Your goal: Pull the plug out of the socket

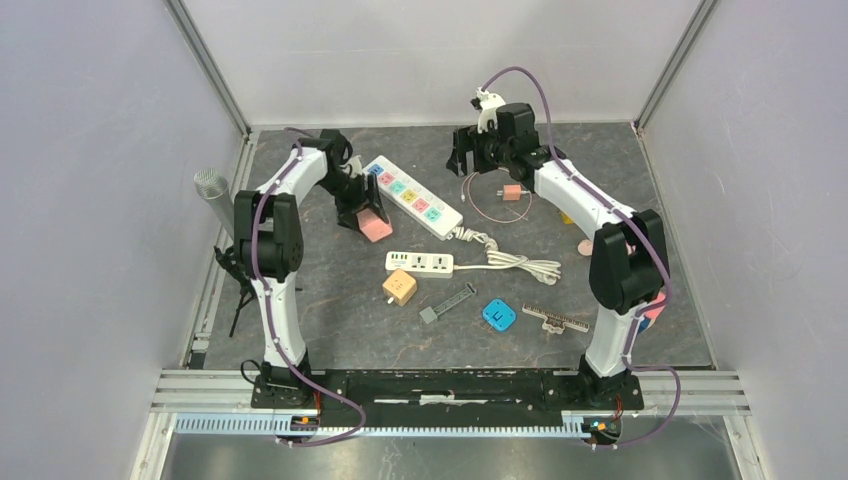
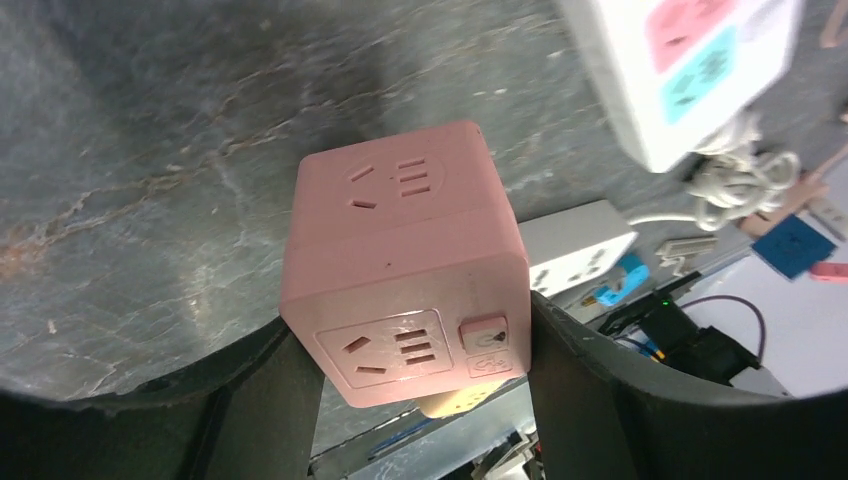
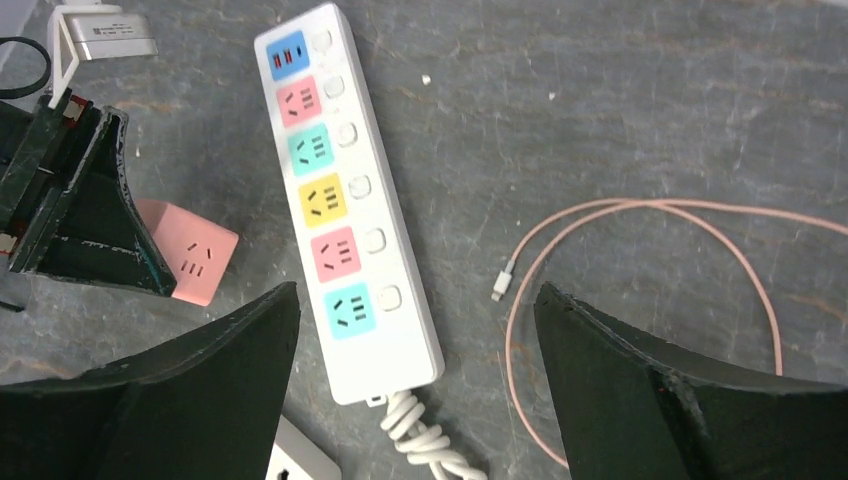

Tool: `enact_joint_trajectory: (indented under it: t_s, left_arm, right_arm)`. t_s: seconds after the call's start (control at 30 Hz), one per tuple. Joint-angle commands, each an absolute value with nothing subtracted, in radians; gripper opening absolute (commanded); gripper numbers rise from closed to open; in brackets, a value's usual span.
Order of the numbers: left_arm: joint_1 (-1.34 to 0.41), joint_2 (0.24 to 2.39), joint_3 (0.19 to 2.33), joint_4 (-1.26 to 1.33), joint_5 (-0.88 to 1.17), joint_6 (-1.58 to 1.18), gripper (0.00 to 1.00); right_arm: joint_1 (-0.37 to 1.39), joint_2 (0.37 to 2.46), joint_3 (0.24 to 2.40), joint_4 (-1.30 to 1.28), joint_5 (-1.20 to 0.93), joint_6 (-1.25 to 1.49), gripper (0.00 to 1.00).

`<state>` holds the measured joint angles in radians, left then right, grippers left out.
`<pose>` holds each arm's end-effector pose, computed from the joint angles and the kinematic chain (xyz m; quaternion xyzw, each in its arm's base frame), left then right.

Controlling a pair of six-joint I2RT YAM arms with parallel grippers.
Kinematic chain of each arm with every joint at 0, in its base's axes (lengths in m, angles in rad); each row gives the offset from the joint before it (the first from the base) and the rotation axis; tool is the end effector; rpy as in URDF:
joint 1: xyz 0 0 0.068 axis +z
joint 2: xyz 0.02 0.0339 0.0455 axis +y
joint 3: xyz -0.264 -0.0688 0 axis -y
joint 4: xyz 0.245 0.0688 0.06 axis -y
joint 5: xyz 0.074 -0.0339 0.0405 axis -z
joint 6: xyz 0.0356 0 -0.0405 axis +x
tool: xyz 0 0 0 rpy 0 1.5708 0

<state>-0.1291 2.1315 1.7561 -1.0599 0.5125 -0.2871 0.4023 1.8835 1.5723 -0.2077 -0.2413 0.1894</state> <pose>0.4187 -0.0720 0.1990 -0.0591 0.9635 -0.2609 0.0118 0.4081 0.1829 0.2930 -0.1513 0.8473 0.2449 0.4464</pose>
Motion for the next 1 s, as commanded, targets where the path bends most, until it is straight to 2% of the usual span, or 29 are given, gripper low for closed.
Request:
enact_joint_trajectory:
  t_s: [0.0,0.07,0.17,0.37,0.73,0.97]
  left_arm:
    - [-0.124,2.069,1.720,-1.038,0.408,-0.231,0.60]
    - [-0.123,2.075,1.723,-1.044,0.381,-0.224,0.61]
    - [-0.123,2.079,1.726,-1.045,0.322,-0.227,0.70]
    - [-0.123,2.077,1.815,-1.063,0.224,-0.246,1.00]
    - [-0.123,2.027,2.014,-1.106,0.125,-0.274,1.00]
    - [-0.124,1.959,2.045,-1.080,0.189,-0.296,1.00]
  right_arm:
    - [0.400,1.808,1.551,-0.241,-0.243,0.195,0.90]
    - [0.399,1.796,1.539,-0.241,-0.247,0.198,0.90]
    - [0.396,1.785,1.533,-0.246,-0.253,0.197,0.90]
    - [0.390,1.780,1.546,-0.280,-0.254,0.181,0.90]
    - [0.369,1.715,1.533,-0.382,-0.068,0.136,0.93]
    - [0.329,1.666,1.519,-0.498,0.151,0.111,0.98]
